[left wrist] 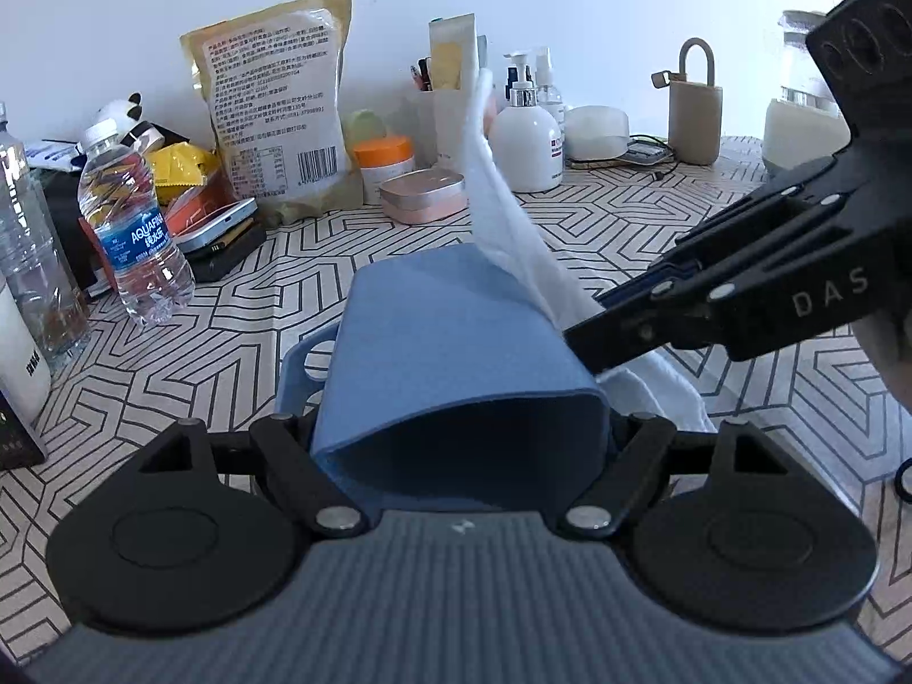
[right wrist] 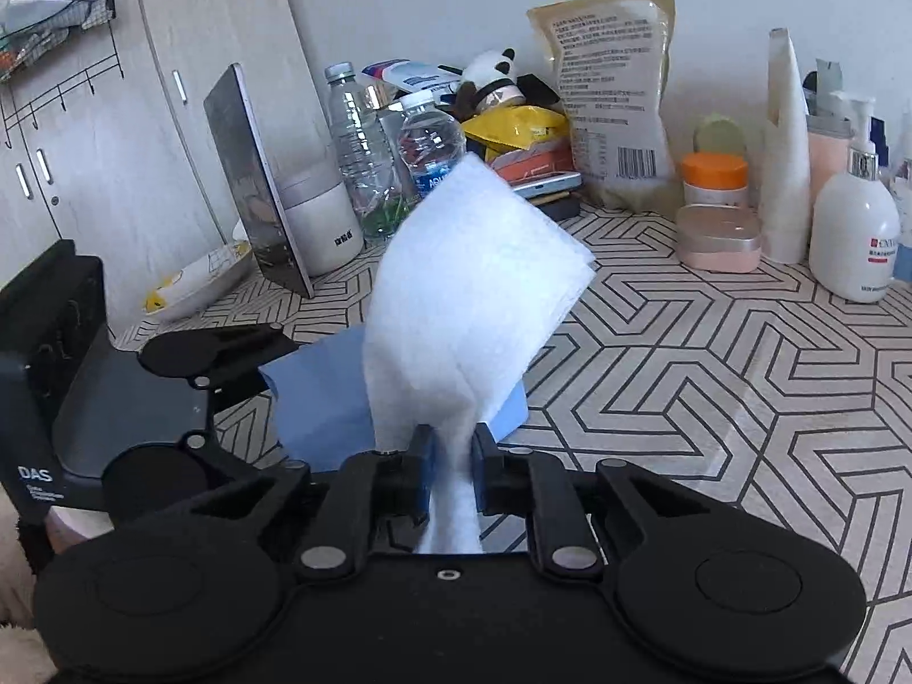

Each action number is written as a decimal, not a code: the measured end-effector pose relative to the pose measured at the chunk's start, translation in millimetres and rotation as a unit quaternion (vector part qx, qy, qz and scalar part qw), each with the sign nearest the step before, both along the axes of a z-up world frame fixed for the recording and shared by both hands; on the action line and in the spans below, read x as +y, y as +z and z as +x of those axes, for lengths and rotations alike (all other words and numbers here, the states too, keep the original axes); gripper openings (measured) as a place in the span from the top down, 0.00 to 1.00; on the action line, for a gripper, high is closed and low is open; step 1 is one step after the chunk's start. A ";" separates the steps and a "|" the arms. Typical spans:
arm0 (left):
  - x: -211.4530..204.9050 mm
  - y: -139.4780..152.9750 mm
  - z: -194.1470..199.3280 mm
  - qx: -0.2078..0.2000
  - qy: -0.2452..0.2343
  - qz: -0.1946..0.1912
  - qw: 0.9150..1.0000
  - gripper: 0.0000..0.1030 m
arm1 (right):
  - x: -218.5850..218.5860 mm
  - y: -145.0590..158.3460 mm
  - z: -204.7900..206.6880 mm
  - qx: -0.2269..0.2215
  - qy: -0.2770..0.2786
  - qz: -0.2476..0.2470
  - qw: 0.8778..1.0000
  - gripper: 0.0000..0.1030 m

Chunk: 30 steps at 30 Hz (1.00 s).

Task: Clean container
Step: 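Wipe the container's outer wall with the wipe in the right gripper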

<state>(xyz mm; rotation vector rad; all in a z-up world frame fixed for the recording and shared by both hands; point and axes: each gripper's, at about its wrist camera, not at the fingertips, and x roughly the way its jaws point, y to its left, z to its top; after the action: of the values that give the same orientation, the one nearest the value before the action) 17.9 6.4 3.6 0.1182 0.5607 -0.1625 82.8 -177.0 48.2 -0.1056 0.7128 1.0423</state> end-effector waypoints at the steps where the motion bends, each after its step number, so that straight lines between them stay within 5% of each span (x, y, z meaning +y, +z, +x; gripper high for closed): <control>1: -0.3 -0.2 0.1 0.000 0.000 0.001 1.000 0.24 | -1.7 1.2 0.0 0.000 0.001 0.005 1.000 0.82; 11: -6.7 -1.8 -1.8 -0.003 -0.011 0.011 1.000 0.24 | -6.4 17.9 -11.2 -0.012 0.038 0.056 0.998 0.82; 15: -8.1 -1.9 -1.8 -0.004 -0.011 0.013 1.000 0.24 | 2.4 21.1 -24.7 -0.044 0.059 0.041 0.996 0.82; 23: -16.0 -2.6 -7.7 -0.009 -0.091 0.016 0.996 0.26 | -3.4 24.5 -12.5 -0.092 -0.027 -0.006 0.995 0.82; 30: -16.9 -3.5 -7.5 -0.009 -0.092 0.015 0.996 0.26 | 11.9 24.3 -36.1 -0.104 0.062 0.006 0.993 0.82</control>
<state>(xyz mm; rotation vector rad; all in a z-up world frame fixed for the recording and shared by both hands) 10.5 -10.6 0.1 0.2006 0.5346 -0.3312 46.7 -165.1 72.5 -0.2471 0.5164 1.1363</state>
